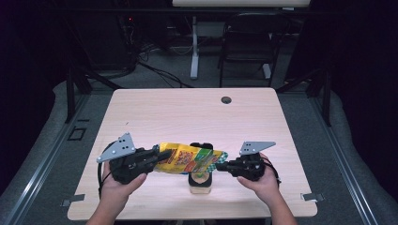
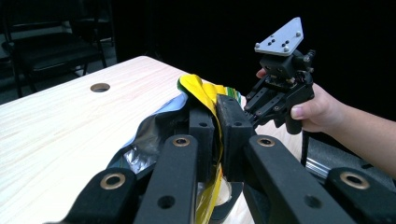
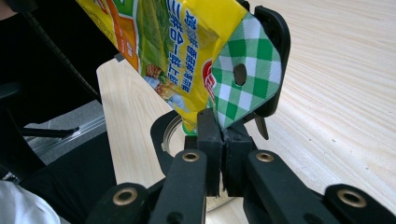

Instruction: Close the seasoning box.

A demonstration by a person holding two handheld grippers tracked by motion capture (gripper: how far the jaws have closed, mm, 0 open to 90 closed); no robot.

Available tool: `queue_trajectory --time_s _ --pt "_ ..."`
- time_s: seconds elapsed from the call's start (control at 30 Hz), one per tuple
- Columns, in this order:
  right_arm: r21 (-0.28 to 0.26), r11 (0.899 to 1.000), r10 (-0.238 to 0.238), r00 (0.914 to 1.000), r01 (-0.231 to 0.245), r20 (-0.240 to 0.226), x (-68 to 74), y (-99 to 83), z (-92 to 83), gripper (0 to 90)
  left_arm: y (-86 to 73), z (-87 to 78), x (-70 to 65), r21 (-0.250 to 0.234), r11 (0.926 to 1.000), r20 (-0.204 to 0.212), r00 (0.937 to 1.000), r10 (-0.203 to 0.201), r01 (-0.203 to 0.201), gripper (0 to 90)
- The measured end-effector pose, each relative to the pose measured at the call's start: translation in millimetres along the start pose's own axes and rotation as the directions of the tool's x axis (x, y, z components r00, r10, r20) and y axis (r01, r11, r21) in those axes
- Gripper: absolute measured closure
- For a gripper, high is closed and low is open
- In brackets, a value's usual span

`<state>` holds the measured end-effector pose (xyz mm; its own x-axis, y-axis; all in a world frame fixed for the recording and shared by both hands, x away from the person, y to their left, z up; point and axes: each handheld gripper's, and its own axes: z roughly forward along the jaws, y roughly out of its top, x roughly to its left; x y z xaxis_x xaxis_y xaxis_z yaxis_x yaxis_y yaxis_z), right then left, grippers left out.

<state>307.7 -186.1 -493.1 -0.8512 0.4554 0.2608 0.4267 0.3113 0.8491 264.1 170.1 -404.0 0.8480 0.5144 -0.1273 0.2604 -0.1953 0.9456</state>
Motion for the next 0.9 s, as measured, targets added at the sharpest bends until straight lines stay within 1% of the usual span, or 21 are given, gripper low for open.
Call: queue_trajectory --time_s 0.2,0.3,0.4,0.47,0.7,0.77,0.9 --pt "0.001 1.000 0.001 1.0000 -0.001 -0.005 0.7 -0.4 0.6 88.0 -1.0 -0.2 0.6 0.007 1.0000 -0.001 1.0000 -0.001 0.001 85.3" --pt "0.005 1.000 0.000 1.0000 0.000 -0.006 0.4 -0.3 0.1 88.0 -1.6 0.6 1.1 0.003 1.0000 -0.002 1.0000 -0.002 0.002 85.2" --pt "0.005 1.000 0.000 1.0000 0.000 -0.008 0.0 -0.3 -0.6 88.0 -1.6 0.4 1.7 0.013 0.9999 -0.009 1.0000 -0.002 0.002 85.0" --pt "0.005 1.000 0.000 1.0000 0.000 -0.008 -0.1 -0.4 -0.6 88.0 -2.4 1.3 2.2 0.008 1.0000 -0.005 1.0000 -0.004 0.004 84.9" --pt "0.004 1.000 0.005 0.9999 -0.005 -0.009 -0.7 -0.8 -0.5 87.9 -3.4 1.4 2.5 0.012 0.9999 -0.013 0.9999 -0.008 0.009 84.7" --pt "0.005 1.000 0.005 1.0000 -0.005 -0.008 -1.0 -1.0 -0.5 87.9 -3.5 1.7 3.0 0.009 0.9999 -0.007 0.9999 -0.010 0.010 84.7" --pt "0.003 1.000 0.007 0.9999 -0.007 -0.009 -1.7 -1.5 -0.3 87.9 -2.6 2.3 2.6 0.013 0.9999 -0.011 0.9999 -0.005 0.005 84.2"
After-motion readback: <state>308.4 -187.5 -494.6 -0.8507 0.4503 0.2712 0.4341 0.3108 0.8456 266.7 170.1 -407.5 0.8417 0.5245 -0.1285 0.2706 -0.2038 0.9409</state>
